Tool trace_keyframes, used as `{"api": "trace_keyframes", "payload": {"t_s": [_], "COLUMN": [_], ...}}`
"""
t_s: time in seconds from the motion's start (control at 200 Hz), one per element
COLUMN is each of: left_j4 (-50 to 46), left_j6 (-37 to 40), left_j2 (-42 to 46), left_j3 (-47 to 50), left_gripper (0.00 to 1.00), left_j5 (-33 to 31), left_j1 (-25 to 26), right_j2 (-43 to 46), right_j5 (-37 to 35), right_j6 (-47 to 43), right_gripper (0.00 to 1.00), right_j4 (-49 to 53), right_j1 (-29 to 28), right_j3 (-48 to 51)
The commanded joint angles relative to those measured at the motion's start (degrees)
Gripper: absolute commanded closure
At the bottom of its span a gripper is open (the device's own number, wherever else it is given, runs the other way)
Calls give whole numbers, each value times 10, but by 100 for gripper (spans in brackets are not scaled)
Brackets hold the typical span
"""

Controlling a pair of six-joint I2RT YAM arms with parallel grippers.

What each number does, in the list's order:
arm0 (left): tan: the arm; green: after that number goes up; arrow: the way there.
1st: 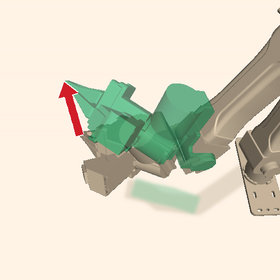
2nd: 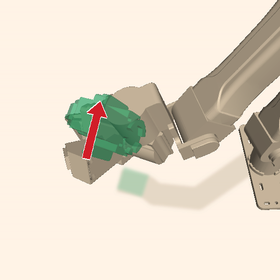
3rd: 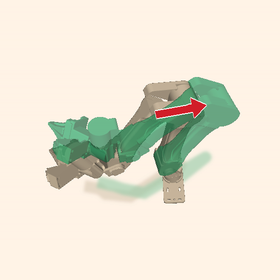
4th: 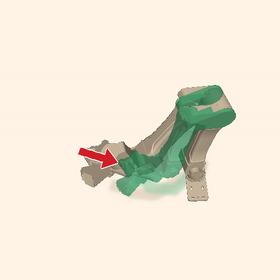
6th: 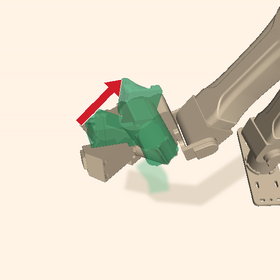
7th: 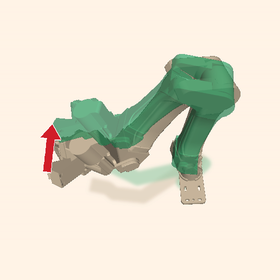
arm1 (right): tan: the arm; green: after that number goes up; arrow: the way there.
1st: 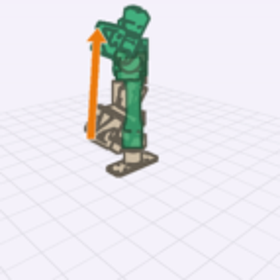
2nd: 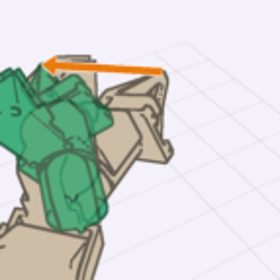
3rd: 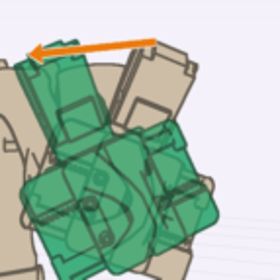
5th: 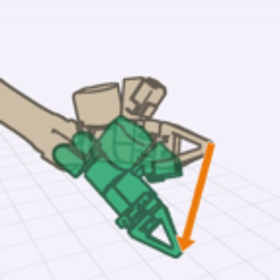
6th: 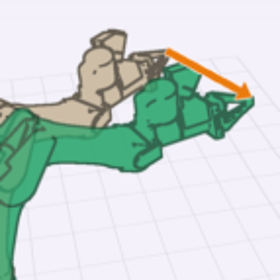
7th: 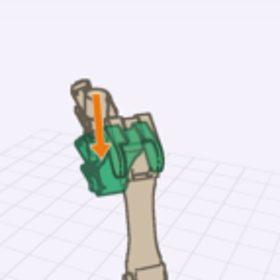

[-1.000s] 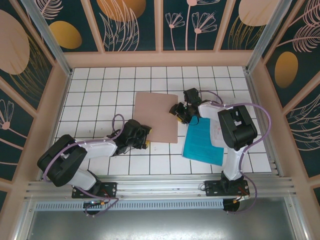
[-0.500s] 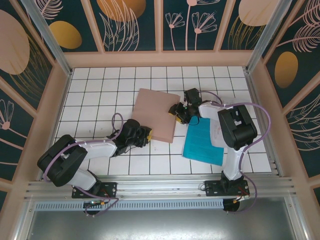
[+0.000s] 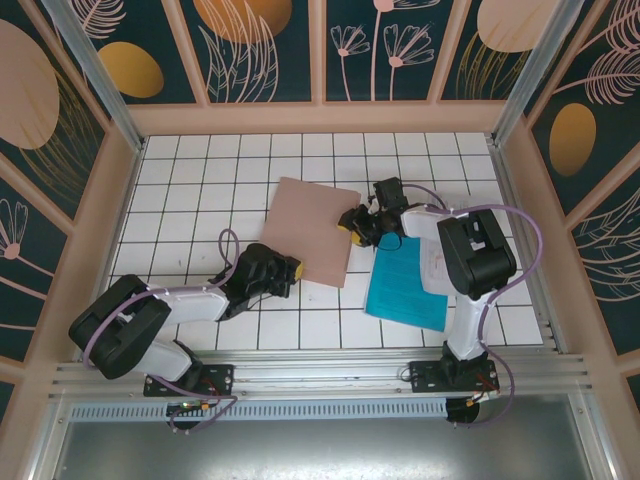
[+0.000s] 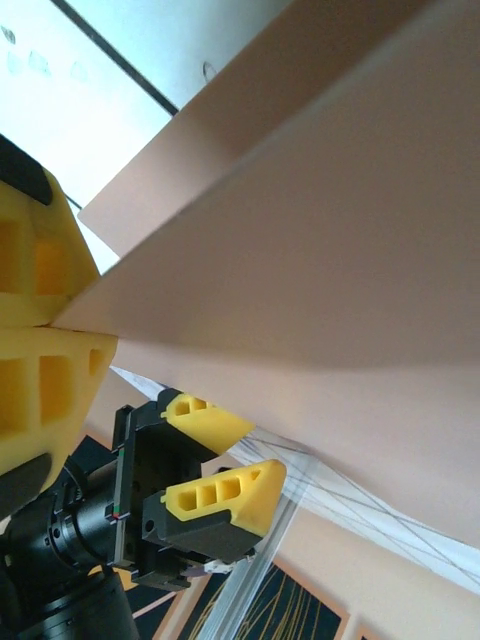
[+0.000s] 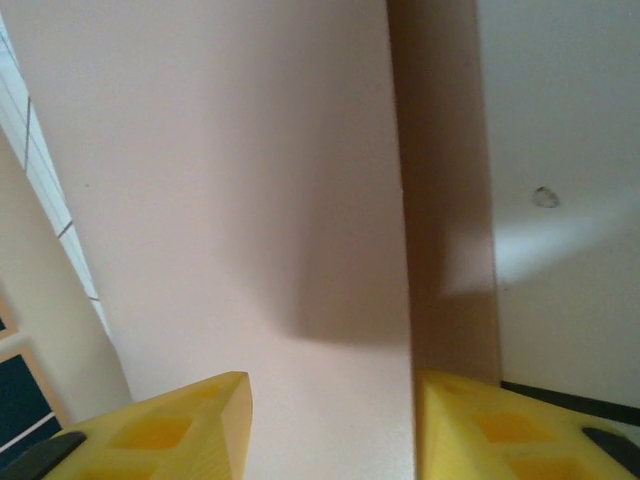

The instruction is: Put the files into the folder

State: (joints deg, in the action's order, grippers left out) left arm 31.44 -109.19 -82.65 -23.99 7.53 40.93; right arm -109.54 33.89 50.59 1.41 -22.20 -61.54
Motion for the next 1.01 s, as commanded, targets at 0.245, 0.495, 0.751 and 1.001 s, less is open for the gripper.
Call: {"api": "trace_keyframes", "payload": {"t_s": [0.245,0.495,0.751,1.001], "left_j4": [30,-234,-570,-668], "left_j6": [-5,107,345,652], "left_j2": [10,48,37,-73], "left_j3": [8,-93,-291,-509], "left_gripper": [100,41,27,30], "left_j5": [30,32,-41,-47], "left_j1": [2,1,3,30], "right_j2": [38,48,53,52], "right_j5": [15,-3,-7,-2], "right_j6": [15,23,38,52], "right_gripper": [85,100,100,100], "right_j4": [-10,5,21,46], "right_j1": [4,4,3,2], "right_j3": [1,1,-14,-49]}}
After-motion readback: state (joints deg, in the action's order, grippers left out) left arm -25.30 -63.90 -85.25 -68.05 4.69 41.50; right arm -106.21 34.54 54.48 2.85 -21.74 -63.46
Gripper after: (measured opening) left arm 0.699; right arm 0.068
